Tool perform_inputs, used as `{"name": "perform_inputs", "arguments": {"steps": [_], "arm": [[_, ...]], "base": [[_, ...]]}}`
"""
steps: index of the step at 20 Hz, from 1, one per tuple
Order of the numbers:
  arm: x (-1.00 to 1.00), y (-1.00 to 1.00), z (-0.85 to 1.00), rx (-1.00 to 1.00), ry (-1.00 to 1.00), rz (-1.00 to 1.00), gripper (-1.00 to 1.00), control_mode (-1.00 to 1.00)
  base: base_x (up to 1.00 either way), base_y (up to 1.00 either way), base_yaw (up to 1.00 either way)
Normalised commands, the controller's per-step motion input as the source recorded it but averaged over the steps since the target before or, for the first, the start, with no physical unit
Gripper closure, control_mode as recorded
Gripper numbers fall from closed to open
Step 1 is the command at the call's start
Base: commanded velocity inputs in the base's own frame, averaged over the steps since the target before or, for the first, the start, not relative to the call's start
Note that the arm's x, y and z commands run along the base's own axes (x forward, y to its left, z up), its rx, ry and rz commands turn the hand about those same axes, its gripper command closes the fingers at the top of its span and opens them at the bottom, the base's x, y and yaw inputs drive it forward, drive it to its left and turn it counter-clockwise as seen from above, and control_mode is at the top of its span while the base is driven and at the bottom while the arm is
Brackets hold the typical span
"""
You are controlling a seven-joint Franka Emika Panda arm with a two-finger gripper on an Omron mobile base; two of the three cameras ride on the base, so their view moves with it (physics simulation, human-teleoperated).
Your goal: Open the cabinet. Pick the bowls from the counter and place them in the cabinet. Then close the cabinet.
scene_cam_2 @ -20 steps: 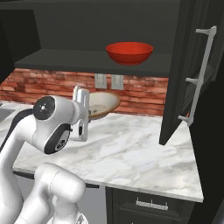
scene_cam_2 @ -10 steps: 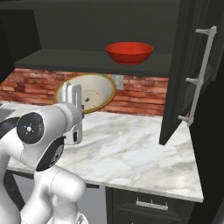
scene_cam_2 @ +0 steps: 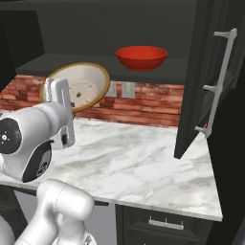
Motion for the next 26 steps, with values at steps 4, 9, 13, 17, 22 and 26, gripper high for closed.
{"name": "perform_inputs", "arguments": {"steps": [4, 9, 13, 17, 22, 26], "arm": [[0.09, 0.51, 0.04, -0.06, -0.01, 0.0, 1.0, -1.0], [0.57, 0.51, 0.0, -0.05, -0.01, 0.0, 1.0, -1.0], [0.65, 0.39, 0.0, -0.01, -0.03, 0.0, 1.0, -1.0], [0.65, 0.27, 0.0, 0.0, -0.02, 0.02, 1.0, -1.0], [0.61, 0.18, 0.0, 0.0, -0.01, 0.09, 1.0, -1.0], [0.67, 0.11, 0.01, 0.0, -0.01, 0.11, 1.0, -1.0]], "base": [[0.0, 0.0, 0.0], [0.0, 0.0, 0.0], [0.0, 0.0, 0.0], [0.0, 0.0, 0.0], [0.0, 0.0, 0.0], [0.0, 0.0, 0.0]]}}
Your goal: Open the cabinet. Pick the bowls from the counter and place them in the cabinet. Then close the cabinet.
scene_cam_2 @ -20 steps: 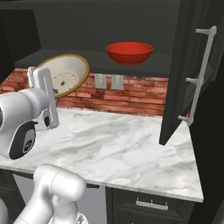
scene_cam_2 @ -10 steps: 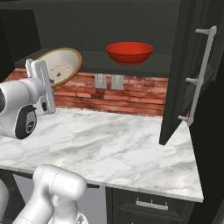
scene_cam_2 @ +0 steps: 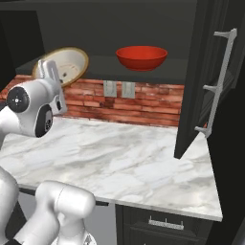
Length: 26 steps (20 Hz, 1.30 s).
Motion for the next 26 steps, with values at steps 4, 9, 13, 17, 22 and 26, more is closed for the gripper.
{"name": "perform_inputs", "arguments": {"steps": [4, 9, 13, 17, 22, 26], "arm": [[0.65, 0.04, 0.04, 0.0, 0.0, 0.12, 1.0, -1.0], [0.64, 0.18, 0.04, 0.0, 0.0, 0.07, 1.0, -1.0], [0.65, 0.27, 0.0, 0.0, 0.0, 0.02, 1.0, -1.0], [0.61, 0.23, 0.0, 0.0, 0.01, 0.0, 1.0, -1.0], [0.7, 0.24, 0.0, 0.0, 0.1, 0.0, 1.0, -1.0], [0.76, 0.16, 0.0, 0.0, 0.2, 0.0, 1.0, -1.0]], "base": [[0.0, 0.0, 0.0], [0.0, 0.0, 0.0], [0.0, 0.0, 0.0], [0.0, 0.0, 0.0], [0.0, 0.0, 0.0], [0.0, 0.0, 0.0]]}}
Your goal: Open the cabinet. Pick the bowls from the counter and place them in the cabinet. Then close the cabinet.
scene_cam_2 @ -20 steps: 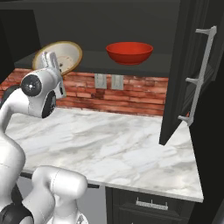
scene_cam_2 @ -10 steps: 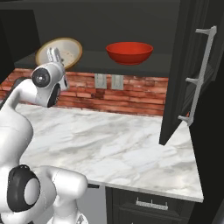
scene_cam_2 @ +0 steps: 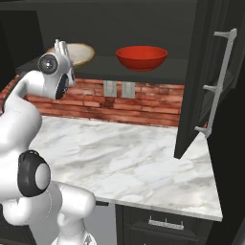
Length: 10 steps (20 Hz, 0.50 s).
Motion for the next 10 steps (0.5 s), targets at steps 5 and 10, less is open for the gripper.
{"name": "perform_inputs", "arguments": {"steps": [5, 10], "arm": [[0.63, 0.14, 0.0, 0.0, 0.15, 0.0, 1.0, -1.0], [0.47, 0.13, -0.01, 0.0, 0.0, 0.0, -1.0, -1.0]], "base": [[0.0, 0.0, 0.0], [0.0, 0.0, 0.0]]}}
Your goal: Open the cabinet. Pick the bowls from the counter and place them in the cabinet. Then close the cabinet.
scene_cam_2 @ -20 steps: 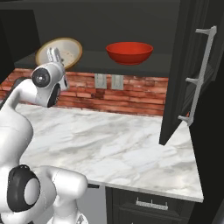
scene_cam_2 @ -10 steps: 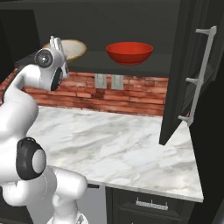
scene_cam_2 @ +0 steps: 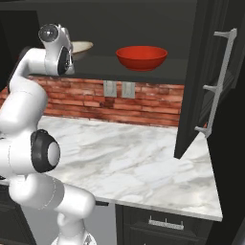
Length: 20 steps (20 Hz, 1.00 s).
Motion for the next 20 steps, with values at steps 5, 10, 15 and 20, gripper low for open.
{"name": "perform_inputs", "arguments": {"steps": [5, 10, 15, 20], "arm": [[0.31, 0.06, 0.0, 0.0, -0.01, 0.0, -1.0, -1.0], [0.0, 0.0, 0.0, 0.0, -0.01, 0.0, -1.0, -1.0], [-0.16, -0.13, 0.0, 0.02, -0.13, 0.0, -1.0, -1.0], [-0.9, -0.53, 0.02, 0.09, -0.29, -0.06, -1.0, -1.0]], "base": [[0.0, 0.0, 0.0], [0.0, 0.0, 0.0], [0.0, 0.0, 0.0], [0.0, 0.0, 0.0]]}}
